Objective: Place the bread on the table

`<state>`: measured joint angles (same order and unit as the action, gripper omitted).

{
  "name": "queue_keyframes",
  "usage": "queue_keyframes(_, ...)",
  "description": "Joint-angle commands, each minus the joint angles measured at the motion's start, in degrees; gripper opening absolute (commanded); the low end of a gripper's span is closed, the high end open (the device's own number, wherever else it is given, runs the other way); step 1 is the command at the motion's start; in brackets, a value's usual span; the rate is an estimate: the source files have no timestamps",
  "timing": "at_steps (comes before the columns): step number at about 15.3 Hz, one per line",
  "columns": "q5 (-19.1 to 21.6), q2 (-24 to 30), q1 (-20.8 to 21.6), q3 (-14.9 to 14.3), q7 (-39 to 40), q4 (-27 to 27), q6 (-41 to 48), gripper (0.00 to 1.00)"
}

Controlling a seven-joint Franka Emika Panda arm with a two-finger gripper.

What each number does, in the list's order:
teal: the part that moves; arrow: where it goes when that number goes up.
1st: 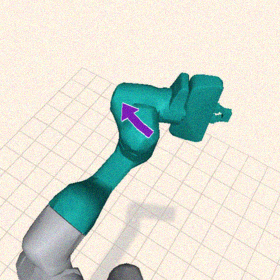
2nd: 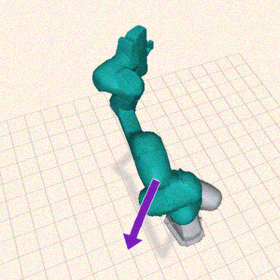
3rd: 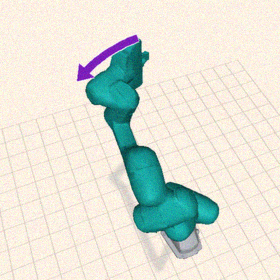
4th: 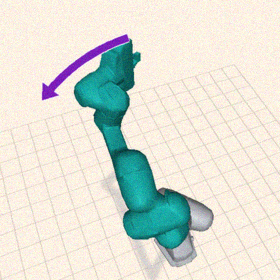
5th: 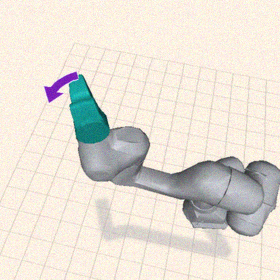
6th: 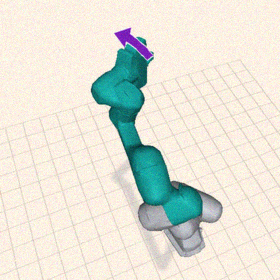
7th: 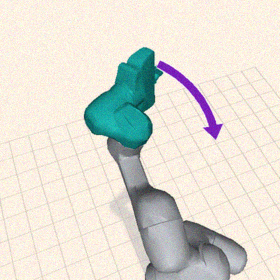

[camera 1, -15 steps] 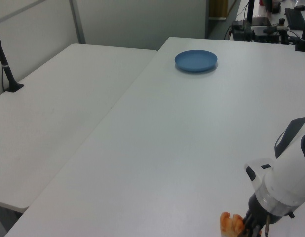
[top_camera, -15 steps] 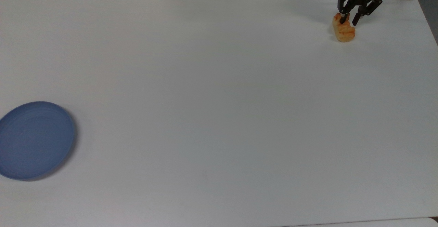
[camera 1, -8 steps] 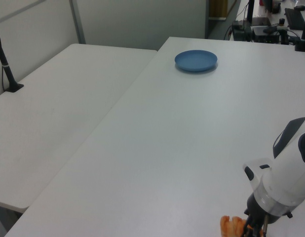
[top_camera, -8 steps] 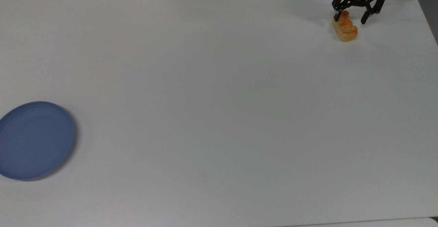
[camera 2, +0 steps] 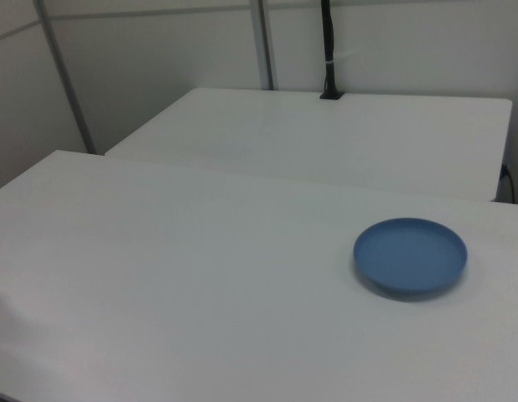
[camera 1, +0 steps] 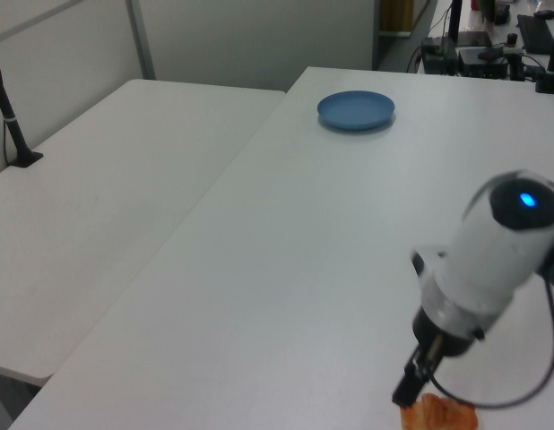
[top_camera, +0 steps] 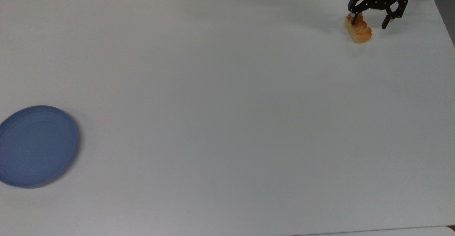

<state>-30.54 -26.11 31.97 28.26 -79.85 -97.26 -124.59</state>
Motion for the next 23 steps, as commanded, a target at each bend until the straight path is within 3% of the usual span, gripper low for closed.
queue_keyframes(1, 15.4, 8.4, -8.5, 2.1, 15.5, 0.0, 4.4, 1.0)
queue_keyframes(3, 23.6, 12.8, -15.2, 1.7, 27.2, 0.7, 11.1, 1.0)
queue_keyframes(5, 28.9, 16.9, -21.4, 0.0, 38.1, 1.1, 16.7, 1.0)
queue_keyframes(7, 31.8, 19.7, -23.4, -5.0, 47.0, 1.3, 21.2, 1.0)
queue_keyframes(9, 33.9, 21.2, -23.6, -12.5, 54.8, 2.3, 24.5, 1.0)
queue_keyframes(12, 34.1, 21.7, -24.0, -21.7, 64.0, 3.9, 27.9, 1.0)
queue_keyframes(16, 33.7, 22.2, -27.9, -28.1, 72.3, 3.7, 27.4, 1.0)
queue_keyframes(19, 33.6, 21.8, -31.2, -29.5, 78.9, 3.7, 27.4, 1.0)
queue_keyframes(23, 33.4, 22.0, -31.6, -30.3, 78.9, 3.7, 27.8, 1.0)
